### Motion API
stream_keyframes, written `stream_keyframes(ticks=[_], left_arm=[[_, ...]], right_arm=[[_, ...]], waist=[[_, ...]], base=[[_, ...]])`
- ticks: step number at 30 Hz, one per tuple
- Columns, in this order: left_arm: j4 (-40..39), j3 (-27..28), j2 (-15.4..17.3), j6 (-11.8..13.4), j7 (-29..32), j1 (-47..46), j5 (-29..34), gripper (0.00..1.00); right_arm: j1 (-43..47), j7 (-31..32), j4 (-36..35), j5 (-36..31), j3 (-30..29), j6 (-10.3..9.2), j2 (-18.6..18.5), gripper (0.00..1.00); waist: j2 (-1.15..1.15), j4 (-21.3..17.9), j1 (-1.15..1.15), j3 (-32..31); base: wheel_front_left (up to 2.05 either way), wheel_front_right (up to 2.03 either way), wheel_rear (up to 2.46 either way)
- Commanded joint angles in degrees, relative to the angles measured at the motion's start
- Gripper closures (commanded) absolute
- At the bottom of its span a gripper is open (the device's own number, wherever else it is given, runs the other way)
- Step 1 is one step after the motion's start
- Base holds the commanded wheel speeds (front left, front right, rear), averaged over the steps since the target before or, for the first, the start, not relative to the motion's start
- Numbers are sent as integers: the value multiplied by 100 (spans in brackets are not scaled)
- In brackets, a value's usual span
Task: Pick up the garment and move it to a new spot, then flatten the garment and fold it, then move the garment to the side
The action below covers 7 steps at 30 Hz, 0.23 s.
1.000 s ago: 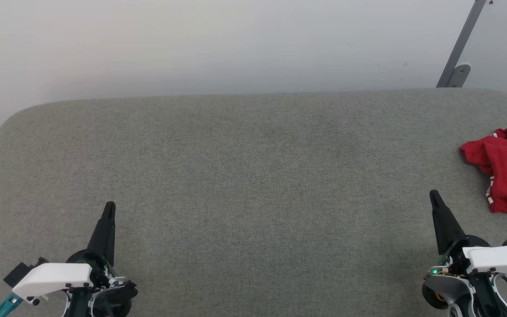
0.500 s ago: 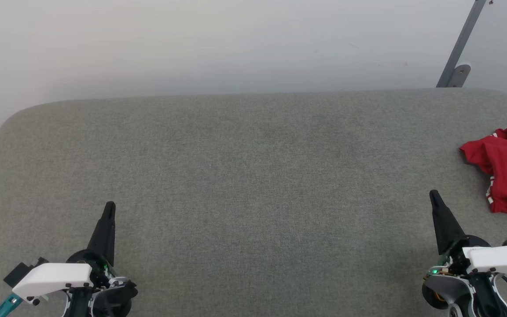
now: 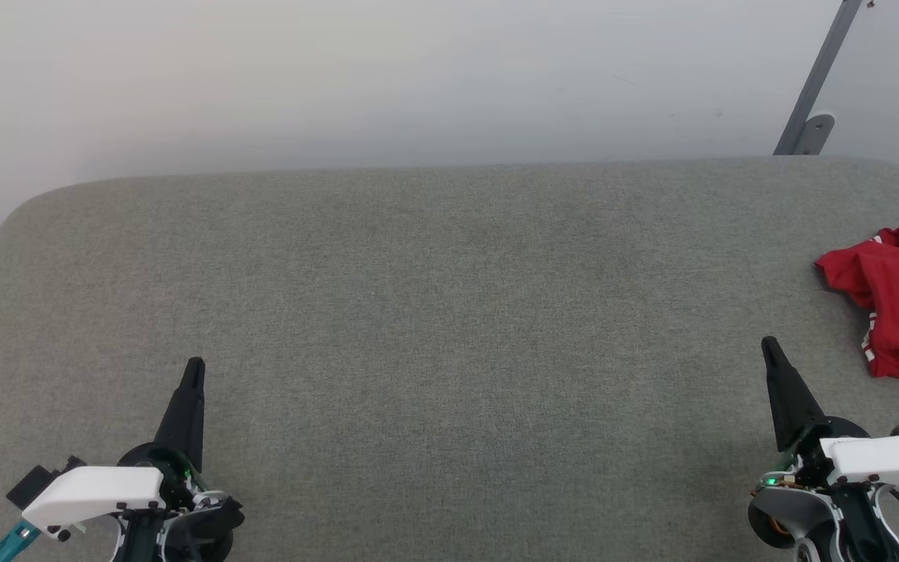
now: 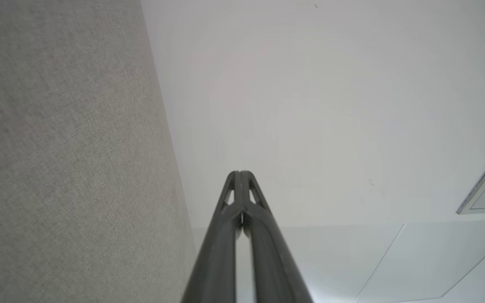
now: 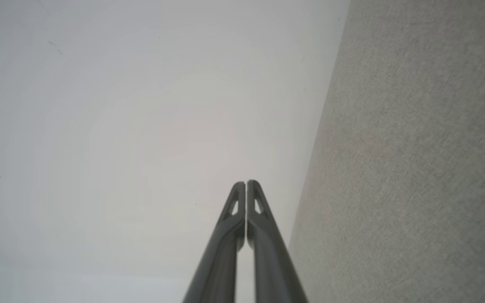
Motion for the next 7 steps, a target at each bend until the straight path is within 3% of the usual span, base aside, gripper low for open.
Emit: stream_keyframes(ticks=[1, 7], left_arm=[[2, 13, -3, -31, 16, -76, 26, 100], [2, 14, -2, -31, 17, -76, 26, 100]], right_arm=[[-27, 2, 14, 24, 4, 0, 8, 100], [-27, 2, 14, 24, 5, 0, 8, 100]], waist=[[0, 0, 0, 0], [0, 0, 0, 0]], base=[[0, 0, 0], [0, 0, 0]])
